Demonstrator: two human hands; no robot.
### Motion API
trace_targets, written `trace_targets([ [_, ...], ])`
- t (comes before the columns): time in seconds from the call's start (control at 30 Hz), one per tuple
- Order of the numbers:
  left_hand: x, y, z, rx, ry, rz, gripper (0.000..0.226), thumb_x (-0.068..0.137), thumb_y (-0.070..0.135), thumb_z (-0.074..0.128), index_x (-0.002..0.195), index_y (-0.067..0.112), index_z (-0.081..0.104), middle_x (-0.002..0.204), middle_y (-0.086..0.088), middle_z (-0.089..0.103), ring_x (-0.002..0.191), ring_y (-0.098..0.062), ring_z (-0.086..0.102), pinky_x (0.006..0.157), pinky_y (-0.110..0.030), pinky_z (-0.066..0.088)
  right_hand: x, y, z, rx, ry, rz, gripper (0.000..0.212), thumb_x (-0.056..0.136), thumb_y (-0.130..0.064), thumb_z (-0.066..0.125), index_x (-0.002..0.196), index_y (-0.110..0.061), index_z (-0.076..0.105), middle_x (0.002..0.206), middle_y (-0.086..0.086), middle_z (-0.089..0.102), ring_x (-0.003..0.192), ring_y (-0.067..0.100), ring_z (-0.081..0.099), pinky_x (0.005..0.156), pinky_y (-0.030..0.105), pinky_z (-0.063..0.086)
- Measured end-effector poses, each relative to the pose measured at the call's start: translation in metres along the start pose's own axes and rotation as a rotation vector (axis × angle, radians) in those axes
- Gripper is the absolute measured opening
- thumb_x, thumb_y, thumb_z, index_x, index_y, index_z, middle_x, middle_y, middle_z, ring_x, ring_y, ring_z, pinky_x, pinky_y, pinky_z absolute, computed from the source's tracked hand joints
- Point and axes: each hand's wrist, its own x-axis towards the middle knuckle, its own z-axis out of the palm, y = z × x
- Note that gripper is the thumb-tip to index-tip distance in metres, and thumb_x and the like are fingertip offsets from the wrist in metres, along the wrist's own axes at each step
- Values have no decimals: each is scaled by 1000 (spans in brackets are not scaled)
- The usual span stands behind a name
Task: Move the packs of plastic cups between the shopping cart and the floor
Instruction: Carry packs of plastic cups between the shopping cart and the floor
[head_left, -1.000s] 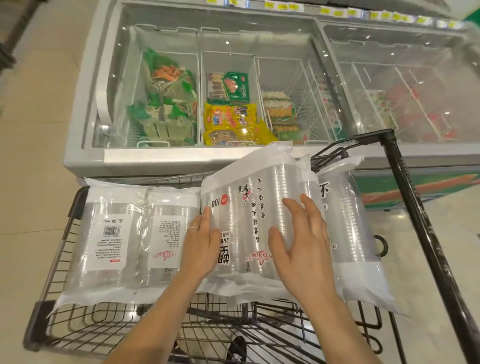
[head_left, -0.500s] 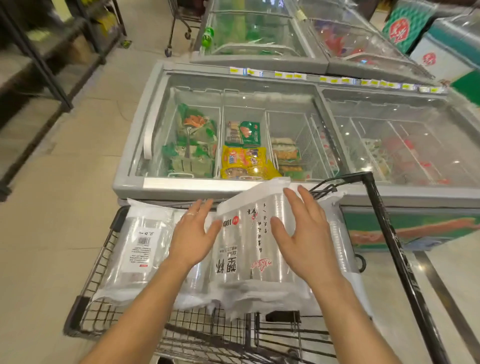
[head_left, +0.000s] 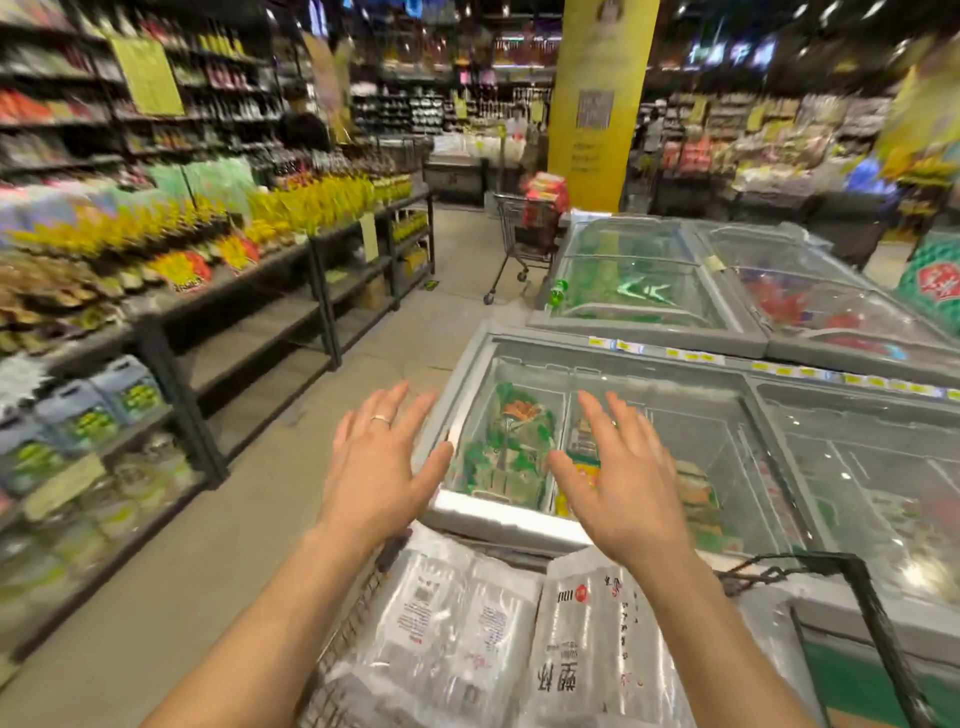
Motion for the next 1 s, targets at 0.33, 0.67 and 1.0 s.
trace_targets([
  [0.33,-14,-73,-130,96,206,-9,72,86,65,25,148,30,38,155,-4,38,143,-27,30,115,-50,25,1,-143,-40,-9,157,-170,67,95,-59,41,154,-37,17,163,-1,14,149,22,8,119,41,11],
  [0.67,-76,-222,-243,197,322,-88,71,87,64,26,147,29,40,154,-4,39,142,-28,32,113,-52,28,-18,-322,-4,57,221,-332,66,94,-58,43,153,-37,21,161,0,20,147,25,16,118,44,15],
  [1.0,-176,-388,-334,383,390,-367,72,85,63,30,145,26,44,149,-6,45,137,-31,39,109,-52,33,-35,-519,89,215,87,-600,68,93,-59,44,153,-36,22,161,0,21,147,26,17,117,46,18],
])
